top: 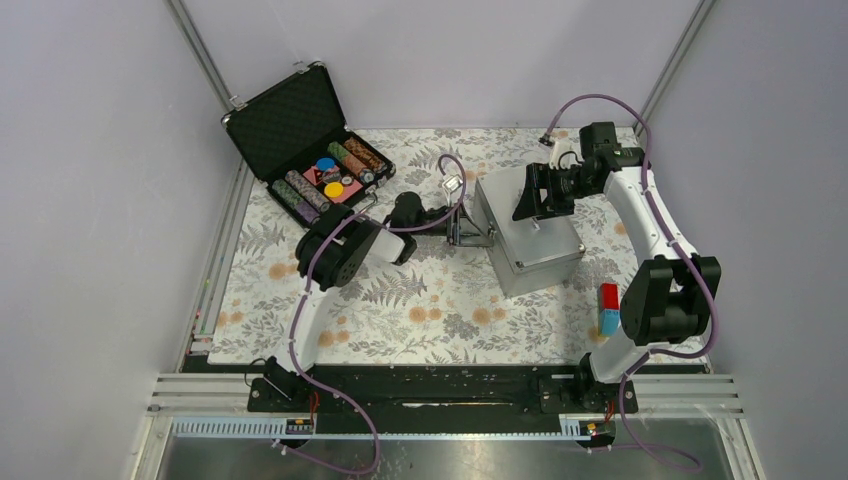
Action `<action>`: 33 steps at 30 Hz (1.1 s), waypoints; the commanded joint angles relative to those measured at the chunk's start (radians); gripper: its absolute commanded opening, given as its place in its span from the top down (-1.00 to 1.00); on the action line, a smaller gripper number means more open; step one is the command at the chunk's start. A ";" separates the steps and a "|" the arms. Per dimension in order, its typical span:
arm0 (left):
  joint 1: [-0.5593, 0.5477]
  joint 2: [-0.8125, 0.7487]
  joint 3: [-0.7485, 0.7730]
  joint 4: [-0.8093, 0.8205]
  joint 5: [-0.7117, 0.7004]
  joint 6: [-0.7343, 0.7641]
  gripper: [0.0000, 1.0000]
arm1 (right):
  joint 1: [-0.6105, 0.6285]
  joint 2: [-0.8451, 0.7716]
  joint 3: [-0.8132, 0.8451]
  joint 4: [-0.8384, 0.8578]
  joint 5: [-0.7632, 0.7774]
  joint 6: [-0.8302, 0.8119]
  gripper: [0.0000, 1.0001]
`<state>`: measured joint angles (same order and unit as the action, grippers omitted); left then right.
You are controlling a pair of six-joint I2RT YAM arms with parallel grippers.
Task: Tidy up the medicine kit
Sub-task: Close the medicine box at the center of the board.
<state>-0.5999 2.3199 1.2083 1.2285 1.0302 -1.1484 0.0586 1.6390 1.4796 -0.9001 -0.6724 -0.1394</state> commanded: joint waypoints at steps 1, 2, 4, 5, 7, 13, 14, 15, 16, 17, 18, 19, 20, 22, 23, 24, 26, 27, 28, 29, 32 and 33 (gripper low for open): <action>0.006 -0.017 0.057 0.092 -0.011 -0.012 -0.87 | 0.010 0.014 -0.005 -0.053 0.014 -0.015 -0.53; 0.009 -0.019 0.057 0.096 -0.010 -0.019 -0.87 | 0.011 0.019 -0.001 -0.053 0.015 -0.015 -0.53; 0.015 -0.025 0.058 0.107 -0.005 -0.035 -0.86 | 0.012 0.028 0.009 -0.055 0.018 -0.016 -0.53; 0.018 -0.031 0.060 0.115 -0.002 -0.046 -0.86 | 0.012 0.030 0.012 -0.054 0.019 -0.016 -0.54; 0.025 -0.047 0.062 0.122 -0.001 -0.057 -0.85 | 0.014 0.037 0.019 -0.055 0.021 -0.016 -0.54; 0.032 -0.095 0.057 0.132 0.021 -0.079 -0.80 | 0.017 0.050 0.018 -0.054 0.026 -0.023 -0.54; 0.032 -0.101 0.053 0.135 0.028 -0.081 -0.78 | 0.018 0.054 0.019 -0.053 0.026 -0.024 -0.54; 0.032 -0.106 0.048 0.136 0.032 -0.083 -0.75 | 0.019 0.056 0.020 -0.053 0.027 -0.025 -0.54; 0.032 -0.111 0.040 0.137 0.036 -0.083 -0.71 | 0.020 0.060 0.022 -0.054 0.028 -0.027 -0.54; 0.032 -0.117 0.031 0.139 0.041 -0.083 -0.68 | 0.020 0.063 0.024 -0.052 0.028 -0.028 -0.54; 0.032 -0.121 0.022 0.140 0.046 -0.081 -0.64 | 0.020 0.066 0.027 -0.053 0.028 -0.028 -0.54; 0.031 -0.125 0.011 0.142 0.052 -0.079 -0.58 | 0.019 0.068 0.029 -0.053 0.030 -0.029 -0.54; 0.031 -0.133 0.001 0.144 0.055 -0.076 -0.52 | 0.020 0.069 0.032 -0.053 0.031 -0.031 -0.55; 0.031 -0.148 -0.021 0.147 0.060 -0.076 -0.49 | 0.020 0.074 0.037 -0.053 0.032 -0.032 -0.54; 0.031 -0.155 -0.028 0.149 0.062 -0.078 -0.48 | 0.020 0.074 0.038 -0.053 0.033 -0.032 -0.55; 0.031 -0.161 -0.036 0.150 0.062 -0.079 -0.47 | 0.021 0.075 0.036 -0.049 0.034 -0.032 -0.54; 0.032 -0.170 -0.039 0.152 0.058 -0.085 -0.47 | 0.021 0.072 0.031 -0.042 0.038 -0.029 -0.54; 0.031 -0.171 -0.035 0.152 0.053 -0.088 -0.47 | 0.022 0.070 0.028 -0.039 0.038 -0.029 -0.54; 0.030 -0.171 -0.028 0.152 0.050 -0.092 -0.47 | 0.023 0.070 0.026 -0.040 0.039 -0.030 -0.54; 0.028 -0.168 -0.017 0.151 0.049 -0.096 -0.47 | 0.024 0.070 0.024 -0.041 0.041 -0.031 -0.54; 0.013 -0.152 0.015 0.143 0.055 -0.102 -0.47 | 0.024 0.068 0.022 -0.041 0.046 -0.034 -0.54; 0.007 -0.147 0.021 0.142 0.056 -0.102 -0.47 | 0.024 0.068 0.023 -0.041 0.049 -0.034 -0.54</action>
<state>-0.5655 2.2112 1.1763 1.2881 1.0519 -1.2442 0.0677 1.6749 1.5162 -0.9104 -0.6743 -0.1432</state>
